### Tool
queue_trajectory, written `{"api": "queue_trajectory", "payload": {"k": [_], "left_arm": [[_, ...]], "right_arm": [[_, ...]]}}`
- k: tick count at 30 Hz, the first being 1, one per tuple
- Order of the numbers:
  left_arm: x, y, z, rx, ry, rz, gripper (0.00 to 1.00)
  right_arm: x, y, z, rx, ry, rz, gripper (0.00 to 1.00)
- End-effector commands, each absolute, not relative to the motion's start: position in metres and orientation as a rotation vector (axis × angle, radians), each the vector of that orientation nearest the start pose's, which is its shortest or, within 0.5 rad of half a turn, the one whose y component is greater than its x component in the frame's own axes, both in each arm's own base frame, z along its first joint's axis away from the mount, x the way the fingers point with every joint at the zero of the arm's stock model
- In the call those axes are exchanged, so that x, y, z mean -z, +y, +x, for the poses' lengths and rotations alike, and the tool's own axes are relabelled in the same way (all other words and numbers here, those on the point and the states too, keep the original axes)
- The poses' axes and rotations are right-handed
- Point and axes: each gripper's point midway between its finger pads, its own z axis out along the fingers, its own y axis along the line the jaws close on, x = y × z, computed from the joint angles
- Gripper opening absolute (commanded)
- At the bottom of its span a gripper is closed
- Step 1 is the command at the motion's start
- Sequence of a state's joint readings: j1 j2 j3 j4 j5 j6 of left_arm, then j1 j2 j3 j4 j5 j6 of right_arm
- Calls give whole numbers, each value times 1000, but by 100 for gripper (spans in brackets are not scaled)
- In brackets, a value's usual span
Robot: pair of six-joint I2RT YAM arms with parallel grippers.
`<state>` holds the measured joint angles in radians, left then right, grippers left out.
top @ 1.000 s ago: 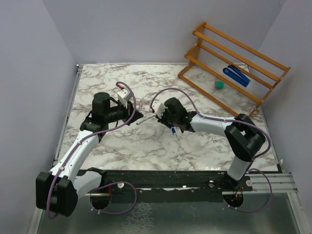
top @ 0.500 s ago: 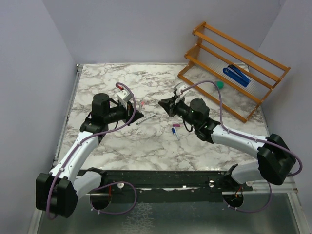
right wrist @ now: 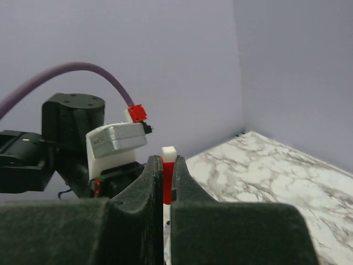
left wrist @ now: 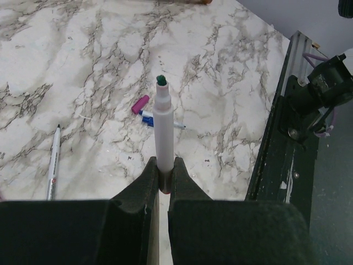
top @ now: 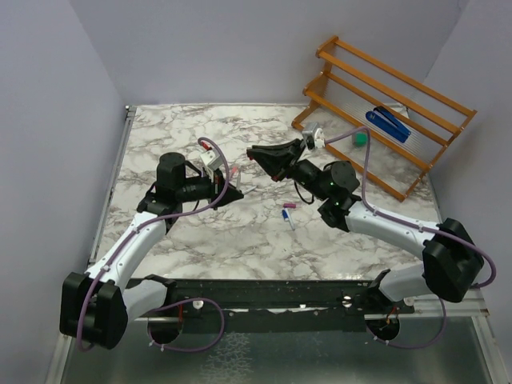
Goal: Insert the pens into the pen caps
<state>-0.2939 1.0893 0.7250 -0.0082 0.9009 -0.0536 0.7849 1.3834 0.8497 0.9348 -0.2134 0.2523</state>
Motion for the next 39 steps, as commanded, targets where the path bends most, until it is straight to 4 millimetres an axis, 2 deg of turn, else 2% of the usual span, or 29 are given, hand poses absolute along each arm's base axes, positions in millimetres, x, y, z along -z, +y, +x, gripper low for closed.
{"api": "queue_trajectory", "payload": {"k": [1,11,29,39], "left_arm": [[-219,-228,242,1164,1706,868,0],[-241,-237,229,1294,1593,885,0],[-240,-238,226,1317,1589,904,0],[-238,-237,226,1305,1597,901,0]], "right_arm": [[-380,367,263,-1189,1016,-562,1],[-360,380,262,-1248,1032,-594,1],[-357,387,261,-1294,1011,-601,1],[-356,381,260,-1272,1011,-584,1]]}}
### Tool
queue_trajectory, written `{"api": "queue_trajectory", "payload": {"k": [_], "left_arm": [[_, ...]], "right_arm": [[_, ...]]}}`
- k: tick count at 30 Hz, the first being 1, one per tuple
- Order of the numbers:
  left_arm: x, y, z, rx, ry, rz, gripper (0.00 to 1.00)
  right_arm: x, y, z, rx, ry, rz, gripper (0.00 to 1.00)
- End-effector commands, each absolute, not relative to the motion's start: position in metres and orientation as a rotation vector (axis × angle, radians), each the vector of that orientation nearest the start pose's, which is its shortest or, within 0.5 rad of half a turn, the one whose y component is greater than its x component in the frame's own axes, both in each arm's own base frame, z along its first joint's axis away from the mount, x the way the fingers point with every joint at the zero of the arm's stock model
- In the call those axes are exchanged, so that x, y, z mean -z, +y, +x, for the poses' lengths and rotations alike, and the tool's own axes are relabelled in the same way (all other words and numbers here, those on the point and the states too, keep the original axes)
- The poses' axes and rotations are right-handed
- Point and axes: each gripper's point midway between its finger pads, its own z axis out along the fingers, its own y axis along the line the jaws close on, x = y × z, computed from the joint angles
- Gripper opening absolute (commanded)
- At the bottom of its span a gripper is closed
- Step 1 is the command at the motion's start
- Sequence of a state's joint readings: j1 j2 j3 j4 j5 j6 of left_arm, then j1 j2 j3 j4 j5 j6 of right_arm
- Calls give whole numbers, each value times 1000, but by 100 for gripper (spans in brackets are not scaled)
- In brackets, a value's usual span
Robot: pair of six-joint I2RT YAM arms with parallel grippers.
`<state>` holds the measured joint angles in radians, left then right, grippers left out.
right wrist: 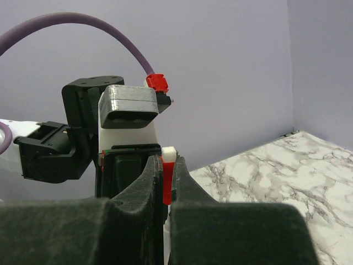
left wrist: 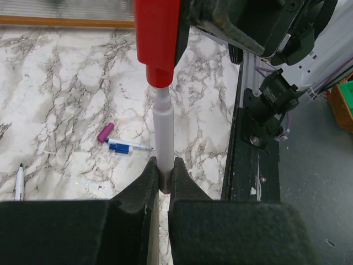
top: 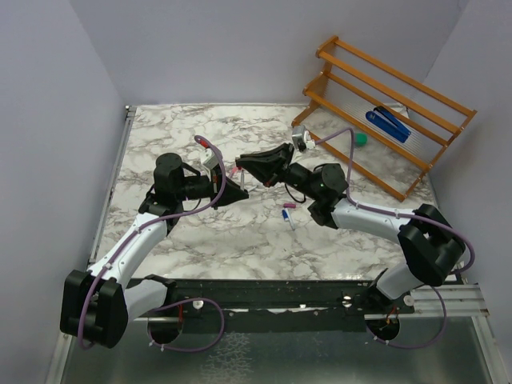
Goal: Insert the pens into the pen caps
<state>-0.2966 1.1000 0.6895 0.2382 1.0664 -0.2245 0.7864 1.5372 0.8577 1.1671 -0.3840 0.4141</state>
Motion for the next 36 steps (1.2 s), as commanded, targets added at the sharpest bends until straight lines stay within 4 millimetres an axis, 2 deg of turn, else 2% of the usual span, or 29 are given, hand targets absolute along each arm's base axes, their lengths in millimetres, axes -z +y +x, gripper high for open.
{"api": "queue_trajectory", "payload": {"k": [1,10,21,36], "left_arm": [[-238,-237,226,1303,1596,901,0],[-239,-236,227,1279,1598,906,0],[-238,-235,229,1263,1603,905,0],[-239,-234,229,1255,1600,908,0]], "right_arm": [[-357,381,260,-1268,1012,-586,1],[-346,374,262,-1241,1038,-563,1],[-346,371,260,-1231,1042,-571,1],[-332,380,262,-1260,1058,-579,1]]}}
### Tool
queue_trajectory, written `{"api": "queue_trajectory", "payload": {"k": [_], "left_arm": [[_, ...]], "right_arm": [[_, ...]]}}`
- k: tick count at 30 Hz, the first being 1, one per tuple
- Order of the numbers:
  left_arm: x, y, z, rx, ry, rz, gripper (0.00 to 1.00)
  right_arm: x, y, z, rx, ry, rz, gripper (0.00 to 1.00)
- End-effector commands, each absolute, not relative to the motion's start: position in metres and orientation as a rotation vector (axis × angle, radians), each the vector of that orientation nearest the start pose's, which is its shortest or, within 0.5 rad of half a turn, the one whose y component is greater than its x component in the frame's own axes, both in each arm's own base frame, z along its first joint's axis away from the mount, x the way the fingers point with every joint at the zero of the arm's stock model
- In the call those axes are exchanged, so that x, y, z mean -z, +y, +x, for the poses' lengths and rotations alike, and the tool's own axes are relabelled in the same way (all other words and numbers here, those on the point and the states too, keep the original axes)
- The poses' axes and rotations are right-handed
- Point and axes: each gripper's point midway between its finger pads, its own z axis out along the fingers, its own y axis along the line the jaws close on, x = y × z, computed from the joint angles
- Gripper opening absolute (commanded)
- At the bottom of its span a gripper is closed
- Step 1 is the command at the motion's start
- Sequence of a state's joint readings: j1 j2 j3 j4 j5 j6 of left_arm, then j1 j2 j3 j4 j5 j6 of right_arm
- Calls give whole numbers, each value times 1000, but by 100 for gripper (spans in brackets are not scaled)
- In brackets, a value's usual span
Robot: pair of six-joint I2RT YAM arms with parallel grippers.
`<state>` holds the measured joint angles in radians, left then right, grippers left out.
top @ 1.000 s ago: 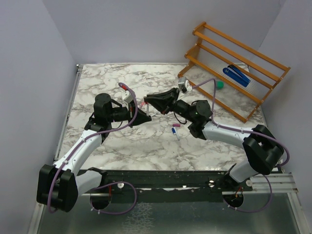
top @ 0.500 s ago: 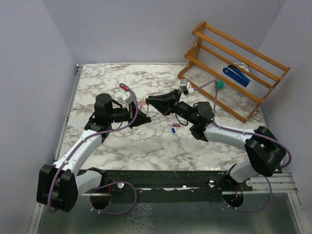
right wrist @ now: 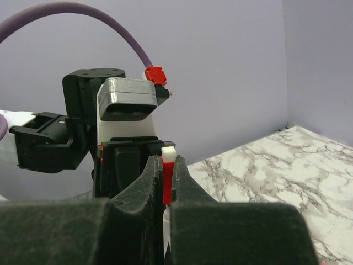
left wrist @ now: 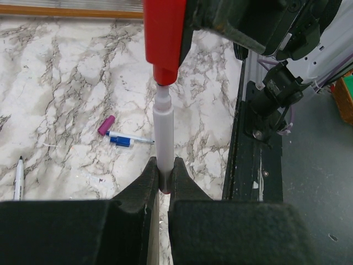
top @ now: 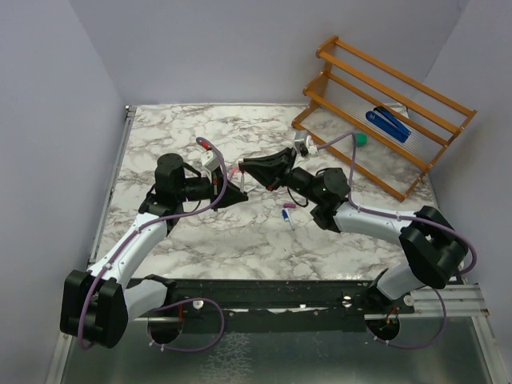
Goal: Insert the pens into the pen caps
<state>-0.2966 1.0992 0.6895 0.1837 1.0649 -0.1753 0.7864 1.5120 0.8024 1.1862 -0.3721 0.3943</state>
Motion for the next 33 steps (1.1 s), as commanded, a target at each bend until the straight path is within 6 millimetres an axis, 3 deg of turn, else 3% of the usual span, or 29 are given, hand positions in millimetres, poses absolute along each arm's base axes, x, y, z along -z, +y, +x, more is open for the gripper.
{"api": "queue_trajectory", "payload": {"k": [1,16,33], "left_arm": [[-238,-234,228,1257,1602,908,0],[-241,-229,233,1222,1597,900,0],[-266,-221,251,1113,1522,854,0]], "right_arm": [[-332,380,263,-1261,1058,-580,1],[-321,384,262,-1278,1088,-592,1],[-302,390,256,-1340,1158,-624,1]]}}
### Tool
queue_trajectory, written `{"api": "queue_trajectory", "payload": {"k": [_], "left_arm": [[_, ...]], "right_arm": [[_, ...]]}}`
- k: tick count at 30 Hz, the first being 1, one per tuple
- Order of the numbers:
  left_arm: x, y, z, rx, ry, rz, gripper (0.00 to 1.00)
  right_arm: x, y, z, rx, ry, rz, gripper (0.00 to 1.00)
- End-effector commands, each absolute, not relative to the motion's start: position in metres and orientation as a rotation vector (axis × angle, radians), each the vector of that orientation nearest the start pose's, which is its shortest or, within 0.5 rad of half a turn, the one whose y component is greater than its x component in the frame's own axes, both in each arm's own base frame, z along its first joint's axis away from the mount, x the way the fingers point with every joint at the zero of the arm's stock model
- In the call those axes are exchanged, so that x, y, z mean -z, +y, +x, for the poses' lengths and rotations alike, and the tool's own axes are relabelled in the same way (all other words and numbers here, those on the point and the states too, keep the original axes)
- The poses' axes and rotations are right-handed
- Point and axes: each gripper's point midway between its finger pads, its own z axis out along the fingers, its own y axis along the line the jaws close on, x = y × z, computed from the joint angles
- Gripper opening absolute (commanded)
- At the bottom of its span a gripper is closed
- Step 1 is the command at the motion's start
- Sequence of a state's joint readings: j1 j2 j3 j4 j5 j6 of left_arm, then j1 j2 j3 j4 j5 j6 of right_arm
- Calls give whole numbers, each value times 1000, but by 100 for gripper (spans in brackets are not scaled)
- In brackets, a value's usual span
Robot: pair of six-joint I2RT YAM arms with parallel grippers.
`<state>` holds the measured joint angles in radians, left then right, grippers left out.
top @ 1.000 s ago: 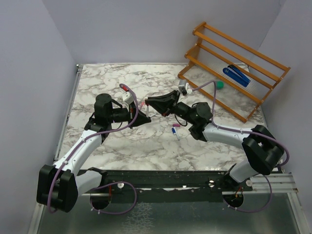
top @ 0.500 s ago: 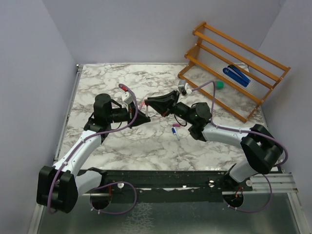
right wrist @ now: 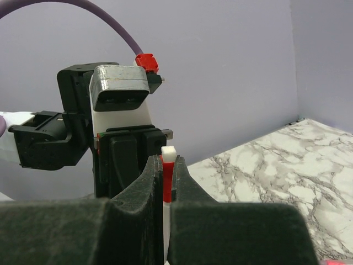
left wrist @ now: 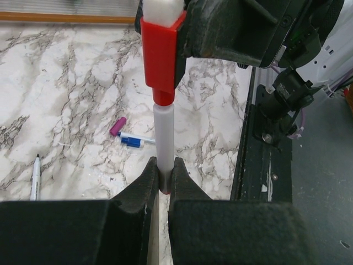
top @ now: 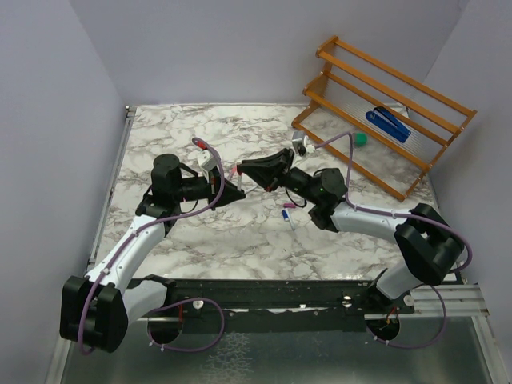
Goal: Insert the pens into the pen caps
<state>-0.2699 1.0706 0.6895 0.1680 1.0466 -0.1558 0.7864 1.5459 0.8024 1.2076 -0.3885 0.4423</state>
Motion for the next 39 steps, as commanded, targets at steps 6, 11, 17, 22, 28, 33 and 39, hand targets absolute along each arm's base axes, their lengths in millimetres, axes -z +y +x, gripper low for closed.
{"api": "queue_trajectory", "payload": {"k": [6,11,17,22,28,33,39], "left_arm": [[-289,-214,268,971,1454,823,0],[-311,-206,278,841,1384,816,0],[-336,-199,286,738,1301,796,0],[-351,-197,292,695,1253,782,0],[-364,-196,300,658,1231,750,0],[-368,-193,308,620,1238,708,0],[-370,-187,318,576,1255,649,0]], "right_arm": [[-290,393,250,-1375,1203,-642,1],[-276,394,245,-1383,1267,-660,1],[-247,396,242,-1364,1403,-684,1],[-228,401,237,-1372,1491,-690,1],[-211,411,232,-1386,1572,-679,1],[-200,417,233,-1373,1645,-645,1],[-182,421,243,-1290,1796,-578,1]]}}
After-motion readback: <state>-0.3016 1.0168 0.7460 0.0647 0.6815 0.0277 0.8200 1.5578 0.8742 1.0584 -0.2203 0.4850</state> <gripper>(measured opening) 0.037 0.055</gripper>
